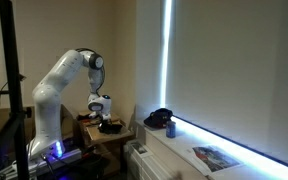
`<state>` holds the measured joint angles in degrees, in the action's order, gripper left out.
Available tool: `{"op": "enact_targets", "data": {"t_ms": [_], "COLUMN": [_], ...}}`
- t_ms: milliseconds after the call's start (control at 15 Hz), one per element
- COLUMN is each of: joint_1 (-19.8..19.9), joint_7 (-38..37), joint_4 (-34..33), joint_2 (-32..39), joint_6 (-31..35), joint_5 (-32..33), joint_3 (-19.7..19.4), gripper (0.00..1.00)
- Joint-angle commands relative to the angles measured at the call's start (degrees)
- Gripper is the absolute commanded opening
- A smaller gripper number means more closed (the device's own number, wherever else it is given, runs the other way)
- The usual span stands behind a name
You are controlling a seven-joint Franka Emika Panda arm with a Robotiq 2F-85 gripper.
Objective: Open the top drawer, place the tray inside it then put the screwdriver on the tray
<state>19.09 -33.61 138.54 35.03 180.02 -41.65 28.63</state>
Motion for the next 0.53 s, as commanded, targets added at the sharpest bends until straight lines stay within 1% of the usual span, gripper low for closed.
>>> {"op": "enact_targets", "data": {"t_ms": [0, 67, 133, 200, 267, 333, 400, 467], "joint_1": [3.86, 2.97, 1.09, -1.99, -7.0, -10.09, -15.22, -18.58], "joint_7": [7.07, 7.63, 7.4, 8.77, 6.74, 6.05, 4.04, 2.74], "joint_4": [-0.42, -0.54, 0.24, 0.66, -0.32, -1.12, -1.66, -2.23], "joint_2": [3.1, 3.39, 2.23, 0.33, -0.57, -1.14, -2.42, -3.17], "joint_6": [-1.63, -2.79, -4.88, -8.62, -11.89, -14.25, -15.92, -17.31], "joint_5": [3.61, 4.9, 6.39, 5.03, 6.04, 6.34, 7.77, 8.97], "joint_3": [5.34, 5.43, 4.02, 1.37, -3.22, -5.99, -10.93, -14.32], "gripper": [0.01, 0.01, 0.01, 0.01, 0.01, 0.01, 0.01, 0.01]}}
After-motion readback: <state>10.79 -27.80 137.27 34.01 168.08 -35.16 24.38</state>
